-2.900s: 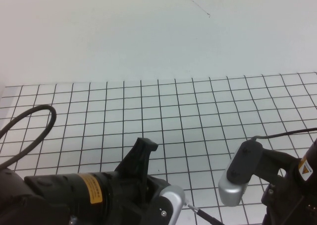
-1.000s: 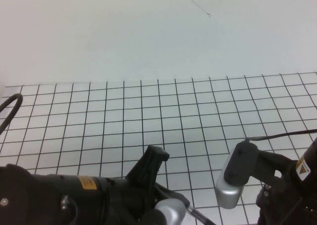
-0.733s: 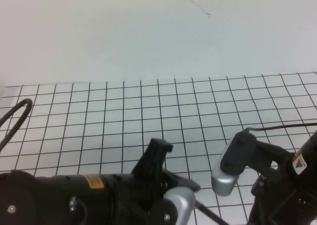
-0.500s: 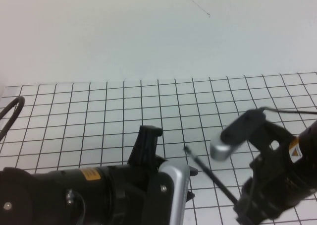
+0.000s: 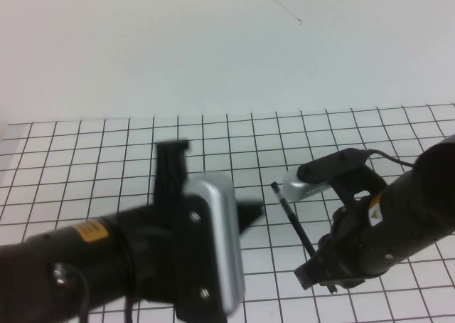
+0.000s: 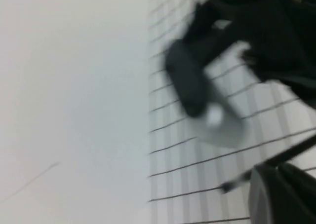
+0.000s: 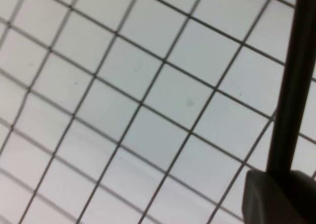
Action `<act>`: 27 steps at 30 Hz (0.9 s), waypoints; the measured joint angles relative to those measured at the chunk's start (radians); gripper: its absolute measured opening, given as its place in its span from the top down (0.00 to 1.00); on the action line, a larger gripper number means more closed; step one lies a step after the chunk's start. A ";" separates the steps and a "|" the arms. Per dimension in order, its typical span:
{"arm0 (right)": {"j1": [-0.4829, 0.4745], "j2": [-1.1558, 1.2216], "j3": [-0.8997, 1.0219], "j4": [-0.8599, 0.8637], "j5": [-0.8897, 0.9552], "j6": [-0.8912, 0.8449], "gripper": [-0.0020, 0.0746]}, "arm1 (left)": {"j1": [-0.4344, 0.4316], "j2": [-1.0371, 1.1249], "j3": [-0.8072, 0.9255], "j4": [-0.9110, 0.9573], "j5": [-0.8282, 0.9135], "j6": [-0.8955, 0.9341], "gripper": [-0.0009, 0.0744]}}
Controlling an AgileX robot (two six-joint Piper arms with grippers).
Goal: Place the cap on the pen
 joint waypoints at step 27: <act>0.000 0.308 0.000 0.028 -0.227 0.146 0.96 | 0.000 -0.399 0.000 -0.620 -0.676 -0.124 0.99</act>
